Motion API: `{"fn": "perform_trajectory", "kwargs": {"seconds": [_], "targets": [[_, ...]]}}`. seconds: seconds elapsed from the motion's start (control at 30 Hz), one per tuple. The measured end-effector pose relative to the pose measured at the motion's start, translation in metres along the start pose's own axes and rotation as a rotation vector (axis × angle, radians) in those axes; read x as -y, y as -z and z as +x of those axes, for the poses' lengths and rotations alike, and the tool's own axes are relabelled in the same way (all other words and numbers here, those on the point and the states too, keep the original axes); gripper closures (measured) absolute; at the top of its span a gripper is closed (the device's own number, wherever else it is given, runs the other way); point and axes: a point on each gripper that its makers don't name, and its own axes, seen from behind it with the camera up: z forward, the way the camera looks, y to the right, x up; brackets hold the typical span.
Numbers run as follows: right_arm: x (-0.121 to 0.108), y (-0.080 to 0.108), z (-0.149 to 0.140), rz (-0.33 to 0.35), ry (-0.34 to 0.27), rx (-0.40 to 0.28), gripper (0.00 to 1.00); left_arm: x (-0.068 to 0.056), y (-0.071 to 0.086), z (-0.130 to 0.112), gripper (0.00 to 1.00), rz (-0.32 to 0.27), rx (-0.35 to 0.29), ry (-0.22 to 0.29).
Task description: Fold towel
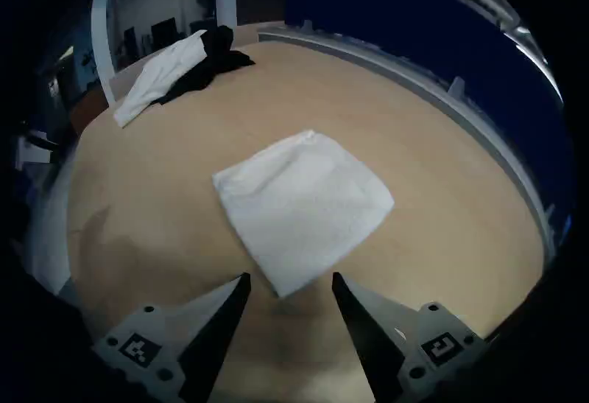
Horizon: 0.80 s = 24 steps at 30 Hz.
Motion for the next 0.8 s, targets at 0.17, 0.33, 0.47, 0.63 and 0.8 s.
{"fn": "perform_trajectory", "kwargs": {"seconds": [0.17,0.33,0.47,0.63,0.8], "targets": [[0.001,-0.005,-0.008,-0.011,-0.016,0.009,0.27,-0.002,0.0,-0.002,0.25,0.0,0.001,-0.005],[0.005,-0.011,-0.012,-0.013,-0.03,0.01,0.39,-0.002,0.002,-0.003,0.25,0.003,0.001,-0.002],[0.007,-0.013,-0.012,-0.015,-0.053,0.0,0.51,-0.002,0.002,-0.004,0.25,0.004,0.001,0.006],[0.006,-0.014,-0.013,-0.025,-0.077,-0.009,0.62,-0.002,0.002,-0.006,0.24,0.006,0.002,0.009],[0.003,-0.013,-0.013,-0.038,-0.079,-0.011,0.79,-0.003,0.001,-0.007,0.25,0.006,0.003,0.009]]}}
